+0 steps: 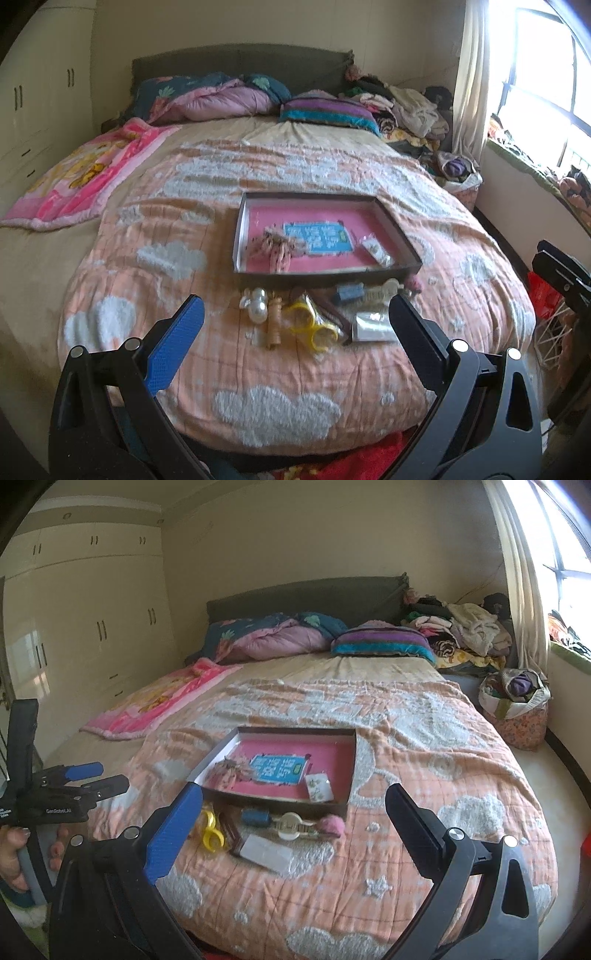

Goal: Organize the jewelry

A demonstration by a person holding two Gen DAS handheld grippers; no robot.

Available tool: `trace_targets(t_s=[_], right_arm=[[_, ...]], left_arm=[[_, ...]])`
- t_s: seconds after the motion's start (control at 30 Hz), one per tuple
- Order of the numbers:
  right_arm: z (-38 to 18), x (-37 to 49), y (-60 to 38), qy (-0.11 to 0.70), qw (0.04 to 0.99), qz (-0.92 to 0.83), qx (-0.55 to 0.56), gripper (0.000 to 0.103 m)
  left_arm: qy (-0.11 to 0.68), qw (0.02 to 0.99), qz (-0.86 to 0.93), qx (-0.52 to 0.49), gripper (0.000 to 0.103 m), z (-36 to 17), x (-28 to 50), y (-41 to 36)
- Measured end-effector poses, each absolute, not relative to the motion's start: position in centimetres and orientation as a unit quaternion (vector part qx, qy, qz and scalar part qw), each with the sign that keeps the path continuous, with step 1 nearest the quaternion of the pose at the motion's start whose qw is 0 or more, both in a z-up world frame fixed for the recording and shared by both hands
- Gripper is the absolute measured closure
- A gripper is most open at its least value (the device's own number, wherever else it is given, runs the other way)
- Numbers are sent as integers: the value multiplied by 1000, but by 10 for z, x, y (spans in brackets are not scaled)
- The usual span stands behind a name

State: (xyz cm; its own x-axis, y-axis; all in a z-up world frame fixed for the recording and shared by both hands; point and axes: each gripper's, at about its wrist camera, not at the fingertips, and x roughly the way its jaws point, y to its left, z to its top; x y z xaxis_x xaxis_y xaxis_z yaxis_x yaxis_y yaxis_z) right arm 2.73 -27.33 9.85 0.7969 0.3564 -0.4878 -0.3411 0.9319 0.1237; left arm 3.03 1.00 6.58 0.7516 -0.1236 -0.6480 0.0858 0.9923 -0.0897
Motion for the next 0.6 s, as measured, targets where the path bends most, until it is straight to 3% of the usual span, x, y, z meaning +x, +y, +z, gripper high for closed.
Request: trace_targets(t_s=[0.6], right_arm=[[58,26,-260,315,928,198,1,4]], left_arm=[[418,905,-71,-28,10,7,22,7]])
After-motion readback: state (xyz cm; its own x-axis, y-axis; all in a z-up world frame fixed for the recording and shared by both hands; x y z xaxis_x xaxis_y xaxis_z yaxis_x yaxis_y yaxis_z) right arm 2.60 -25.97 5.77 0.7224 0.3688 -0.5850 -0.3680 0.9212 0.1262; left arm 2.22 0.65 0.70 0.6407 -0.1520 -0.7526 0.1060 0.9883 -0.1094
